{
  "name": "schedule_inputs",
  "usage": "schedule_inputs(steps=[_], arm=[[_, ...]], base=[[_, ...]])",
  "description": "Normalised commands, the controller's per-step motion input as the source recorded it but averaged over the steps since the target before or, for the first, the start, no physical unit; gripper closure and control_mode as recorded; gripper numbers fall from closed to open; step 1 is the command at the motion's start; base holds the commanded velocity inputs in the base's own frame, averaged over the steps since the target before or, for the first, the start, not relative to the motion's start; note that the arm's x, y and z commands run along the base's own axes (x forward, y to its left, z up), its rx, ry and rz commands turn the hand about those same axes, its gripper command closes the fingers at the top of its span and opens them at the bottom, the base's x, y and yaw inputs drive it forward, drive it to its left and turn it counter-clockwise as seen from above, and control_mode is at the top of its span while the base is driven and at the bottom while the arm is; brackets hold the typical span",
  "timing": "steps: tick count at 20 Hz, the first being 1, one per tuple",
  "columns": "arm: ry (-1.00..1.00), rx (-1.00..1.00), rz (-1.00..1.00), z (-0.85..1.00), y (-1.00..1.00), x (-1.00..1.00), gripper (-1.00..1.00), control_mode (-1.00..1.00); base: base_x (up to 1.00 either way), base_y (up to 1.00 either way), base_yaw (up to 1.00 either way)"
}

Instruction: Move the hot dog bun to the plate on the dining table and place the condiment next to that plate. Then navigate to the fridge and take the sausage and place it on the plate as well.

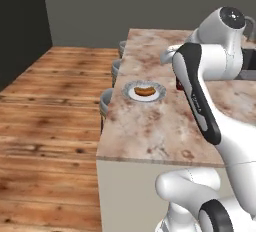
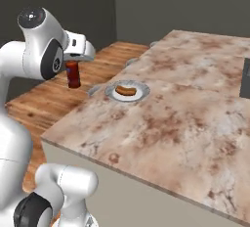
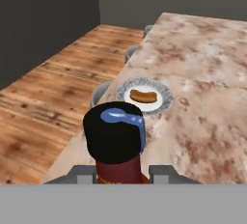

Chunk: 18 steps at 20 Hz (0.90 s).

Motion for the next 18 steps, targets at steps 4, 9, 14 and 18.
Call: schedule_inputs(steps=[4,9,14,18], arm=[[0.00,0.00,0.00,0.00,0.00,0.00,1.00,1.00],[0.00,0.06,-0.24,-0.05,0.14,0.23,1.00,-1.00],[-0.03,0.20,-0.13,-0.14,-0.24,0.89,1.00,-1.00],[-0.05,0.34,0.23,-0.45,-0.80,0.87,1.00,-1.00]], base=[[0.00,0.49,-0.53],[0.03,0.17,-0.21],[0.00,0.00,0.00],[0.00,0.00,0.00]])
